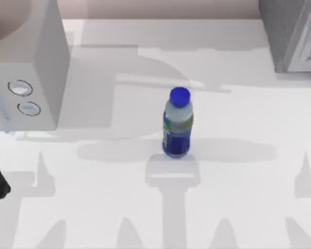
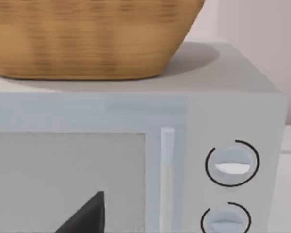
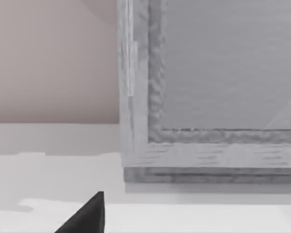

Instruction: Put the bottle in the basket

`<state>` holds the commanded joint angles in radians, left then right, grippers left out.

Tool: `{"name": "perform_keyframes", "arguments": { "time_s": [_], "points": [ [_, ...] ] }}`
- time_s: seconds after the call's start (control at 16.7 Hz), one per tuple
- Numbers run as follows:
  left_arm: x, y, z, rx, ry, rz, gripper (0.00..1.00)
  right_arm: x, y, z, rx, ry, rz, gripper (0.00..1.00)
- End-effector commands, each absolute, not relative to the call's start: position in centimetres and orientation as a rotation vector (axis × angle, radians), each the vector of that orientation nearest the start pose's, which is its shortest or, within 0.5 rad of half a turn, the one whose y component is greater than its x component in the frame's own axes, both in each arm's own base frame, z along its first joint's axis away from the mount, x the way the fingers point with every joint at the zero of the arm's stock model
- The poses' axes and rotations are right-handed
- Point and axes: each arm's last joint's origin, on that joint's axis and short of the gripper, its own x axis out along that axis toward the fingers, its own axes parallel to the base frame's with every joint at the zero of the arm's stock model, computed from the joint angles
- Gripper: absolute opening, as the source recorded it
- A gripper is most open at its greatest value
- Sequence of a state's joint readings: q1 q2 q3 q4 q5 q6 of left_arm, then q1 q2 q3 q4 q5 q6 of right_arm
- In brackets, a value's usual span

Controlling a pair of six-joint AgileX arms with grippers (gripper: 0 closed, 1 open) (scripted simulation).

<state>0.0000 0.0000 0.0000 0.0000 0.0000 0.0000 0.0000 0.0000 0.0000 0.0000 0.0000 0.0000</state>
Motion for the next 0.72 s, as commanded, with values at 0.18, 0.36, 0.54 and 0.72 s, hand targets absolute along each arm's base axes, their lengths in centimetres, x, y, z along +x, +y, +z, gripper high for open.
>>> {"name": "perform_keyframes", "arguments": {
  "time_s": [0.18, 0.36, 0.54, 0.72],
  "points": [
    [10.6, -0.2, 16.1, -0.001, -0.003, -0.007, 1.0, 10.6, -0.1, 16.0, 0.0, 0.0, 0.0, 1.0],
    [11.1, -0.6, 17.2, -0.006, -0.026, -0.06, 1.0, 10.6, -0.1, 16.0, 0.0, 0.0, 0.0, 1.0],
    [12.3, -1.5, 18.6, -0.014, -0.037, -0.143, 1.0, 10.6, -0.1, 16.0, 0.0, 0.0, 0.0, 1.0],
    [14.6, -2.9, 19.5, -0.019, -0.022, -0.239, 1.0, 10.6, -0.1, 16.0, 0.0, 0.0, 0.0, 1.0]
  ]
}}
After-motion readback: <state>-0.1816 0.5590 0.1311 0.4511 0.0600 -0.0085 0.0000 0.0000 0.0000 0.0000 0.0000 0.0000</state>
